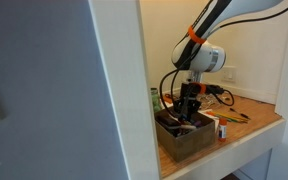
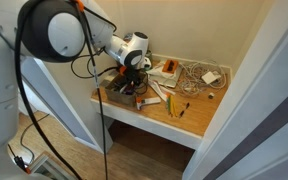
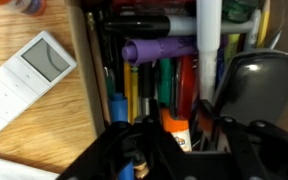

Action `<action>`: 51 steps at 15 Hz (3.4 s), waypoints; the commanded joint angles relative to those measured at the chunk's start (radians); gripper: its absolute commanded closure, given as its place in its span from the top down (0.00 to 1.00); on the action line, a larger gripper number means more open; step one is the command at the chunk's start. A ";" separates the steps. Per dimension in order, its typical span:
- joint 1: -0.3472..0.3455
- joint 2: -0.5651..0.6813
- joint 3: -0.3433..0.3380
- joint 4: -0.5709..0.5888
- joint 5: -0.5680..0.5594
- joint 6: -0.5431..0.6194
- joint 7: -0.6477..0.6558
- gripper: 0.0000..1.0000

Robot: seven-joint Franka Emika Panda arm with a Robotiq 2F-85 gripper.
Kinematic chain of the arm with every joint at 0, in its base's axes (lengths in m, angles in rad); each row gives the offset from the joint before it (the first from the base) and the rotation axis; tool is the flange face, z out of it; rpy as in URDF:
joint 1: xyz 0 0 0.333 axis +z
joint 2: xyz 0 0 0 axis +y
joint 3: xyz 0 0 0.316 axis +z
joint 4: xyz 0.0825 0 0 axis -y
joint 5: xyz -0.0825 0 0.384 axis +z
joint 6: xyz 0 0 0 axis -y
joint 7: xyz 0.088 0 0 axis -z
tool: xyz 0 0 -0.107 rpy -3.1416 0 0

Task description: Put the red pen from the box on the shelf

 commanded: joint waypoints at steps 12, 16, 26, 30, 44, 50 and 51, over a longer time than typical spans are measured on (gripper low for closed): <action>-0.009 -0.018 0.008 0.035 -0.028 -0.040 0.046 0.06; -0.023 -0.093 -0.013 0.035 -0.032 -0.049 0.052 0.06; -0.040 -0.127 -0.154 0.080 -0.191 -0.100 0.222 0.06; -0.078 -0.073 -0.202 0.114 -0.197 -0.168 0.285 0.06; -0.124 0.123 -0.236 0.302 -0.263 -0.175 0.300 0.25; -0.112 0.164 -0.264 0.350 -0.312 -0.169 0.312 0.06; -0.116 0.177 -0.268 0.364 -0.326 -0.165 0.304 0.06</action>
